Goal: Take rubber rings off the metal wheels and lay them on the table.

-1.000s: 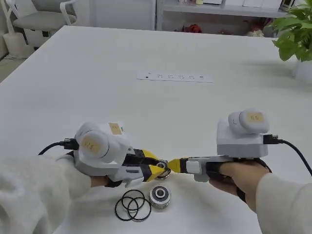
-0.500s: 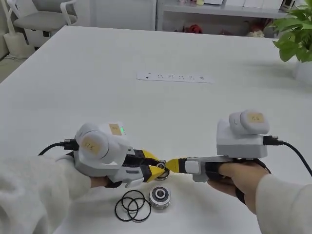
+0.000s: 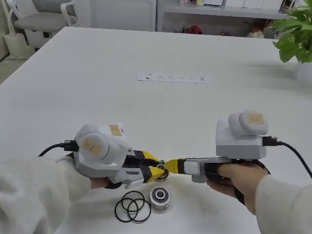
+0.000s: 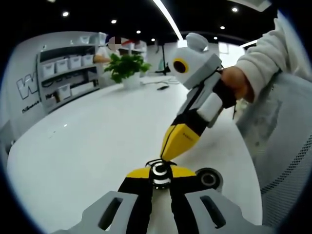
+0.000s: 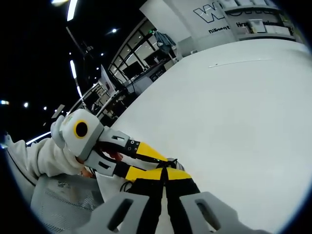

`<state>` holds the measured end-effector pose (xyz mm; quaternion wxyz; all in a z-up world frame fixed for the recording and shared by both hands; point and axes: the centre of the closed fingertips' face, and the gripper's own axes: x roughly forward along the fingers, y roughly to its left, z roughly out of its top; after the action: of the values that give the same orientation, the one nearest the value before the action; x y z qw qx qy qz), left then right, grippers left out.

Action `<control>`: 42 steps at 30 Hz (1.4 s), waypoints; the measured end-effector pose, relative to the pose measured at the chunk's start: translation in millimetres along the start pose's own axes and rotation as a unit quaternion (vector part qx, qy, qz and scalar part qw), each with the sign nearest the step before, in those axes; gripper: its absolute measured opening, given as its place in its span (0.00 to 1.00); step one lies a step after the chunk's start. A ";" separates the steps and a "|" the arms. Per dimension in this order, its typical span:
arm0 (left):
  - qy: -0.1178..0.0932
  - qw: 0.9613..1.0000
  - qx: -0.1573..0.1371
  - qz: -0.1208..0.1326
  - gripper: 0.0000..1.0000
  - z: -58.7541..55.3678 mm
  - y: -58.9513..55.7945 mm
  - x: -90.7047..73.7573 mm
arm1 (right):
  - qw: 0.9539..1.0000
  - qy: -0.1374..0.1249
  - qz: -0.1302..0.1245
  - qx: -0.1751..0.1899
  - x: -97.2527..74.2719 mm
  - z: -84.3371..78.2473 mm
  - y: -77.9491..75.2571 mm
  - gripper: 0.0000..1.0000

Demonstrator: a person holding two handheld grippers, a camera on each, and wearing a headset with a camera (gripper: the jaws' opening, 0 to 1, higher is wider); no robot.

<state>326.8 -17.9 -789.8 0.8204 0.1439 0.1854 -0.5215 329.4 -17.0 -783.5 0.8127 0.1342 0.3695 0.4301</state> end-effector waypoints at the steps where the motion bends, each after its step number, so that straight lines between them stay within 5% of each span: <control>1: 0.000 1.000 0.000 0.000 0.13 0.0 0.0 0.0 | 1.000 0.000 0.001 0.000 0.0 0.1 0.1 0.00; 7: -0.001 1.000 0.000 0.000 0.13 0.0 -0.1 -0.1 | 1.000 -0.001 0.012 -0.002 0.3 0.5 4.8 0.00; 9: -0.002 1.000 0.000 0.000 0.13 0.0 0.0 -0.2 | 0.999 -0.030 0.033 0.021 0.1 13.0 15.5 0.00; 11: -0.002 1.000 -0.001 0.000 0.13 0.0 0.0 -0.2 | 1.000 -0.017 0.015 -0.008 -1.0 10.2 10.7 0.00; 15: -0.003 1.000 -0.002 0.001 0.13 0.0 -0.1 0.0 | 1.000 -0.021 0.019 0.004 -1.0 9.2 10.1 0.00; 23: -0.013 1.000 -0.012 0.002 0.14 0.5 0.1 -0.5 | 1.000 -0.006 -0.012 0.009 -2.3 2.5 -4.8 0.00; 42: 0.022 0.999 0.028 -0.005 0.13 4.9 0.7 -6.7 | 1.000 -0.012 0.001 0.011 -8.4 10.0 1.0 0.00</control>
<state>325.6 -14.3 -782.4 0.8088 0.1773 0.1897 -0.5276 333.0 -22.2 -772.0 0.8153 0.1487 0.3641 0.4251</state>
